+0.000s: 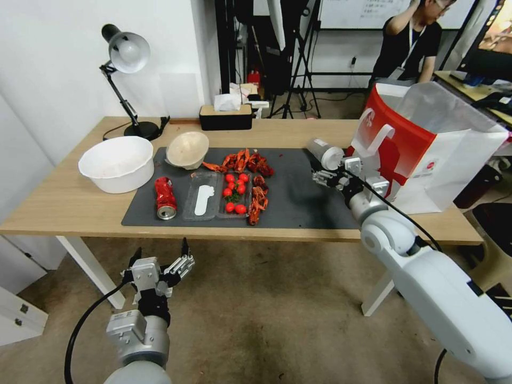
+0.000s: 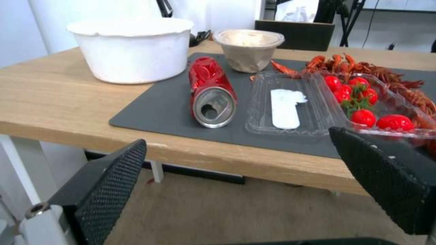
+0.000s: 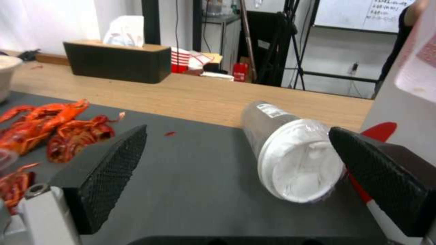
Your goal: Pick up the trash from the table and place it into the takeout bag.
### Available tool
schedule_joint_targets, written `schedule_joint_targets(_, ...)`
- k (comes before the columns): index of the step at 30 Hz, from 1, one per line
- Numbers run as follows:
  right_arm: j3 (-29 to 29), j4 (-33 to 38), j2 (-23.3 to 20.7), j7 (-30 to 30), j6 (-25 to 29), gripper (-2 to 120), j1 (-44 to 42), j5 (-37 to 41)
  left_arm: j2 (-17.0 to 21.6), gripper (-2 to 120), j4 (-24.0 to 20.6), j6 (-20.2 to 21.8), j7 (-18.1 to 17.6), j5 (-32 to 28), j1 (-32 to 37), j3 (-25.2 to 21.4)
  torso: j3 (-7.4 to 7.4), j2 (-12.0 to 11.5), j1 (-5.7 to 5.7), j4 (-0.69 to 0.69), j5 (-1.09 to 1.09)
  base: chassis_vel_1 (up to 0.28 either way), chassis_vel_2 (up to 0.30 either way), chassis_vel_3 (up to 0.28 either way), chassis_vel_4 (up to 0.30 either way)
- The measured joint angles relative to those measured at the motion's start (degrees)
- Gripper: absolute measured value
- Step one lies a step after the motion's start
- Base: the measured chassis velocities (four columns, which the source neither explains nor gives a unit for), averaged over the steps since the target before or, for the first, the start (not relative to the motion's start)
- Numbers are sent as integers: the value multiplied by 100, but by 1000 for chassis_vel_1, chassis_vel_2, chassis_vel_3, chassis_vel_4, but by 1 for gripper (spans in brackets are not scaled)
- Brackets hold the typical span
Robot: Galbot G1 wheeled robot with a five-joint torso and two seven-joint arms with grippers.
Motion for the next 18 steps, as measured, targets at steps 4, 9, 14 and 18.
schedule_joint_targets(4, -194, -221, 69, 185, -109, 100, 307, 14, 11, 100, 51, 0, 1, -10, -57, 12, 0, 0, 0, 0, 0, 0, 0, 0, 0)
schedule_joint_targets(9, -305, -427, 156, 432, -295, 100, 587, 94, 15, 100, 54, 0, 1, -31, -68, 22, 0, 0, 0, 0, -1, 0, 0, 0, 0)
schedule_joint_targets(14, -371, -561, 171, 603, -476, 100, 769, 236, 28, 100, 69, -1, 3, -77, -106, 24, 0, 0, 0, 0, -1, 0, 0, 0, 0)
schedule_joint_targets(18, -398, -722, 167, 715, -634, 100, 936, 346, 35, 100, 73, 7, 3, -94, -132, 50, 0, 0, 0, 0, -1, 0, 0, 0, 0)
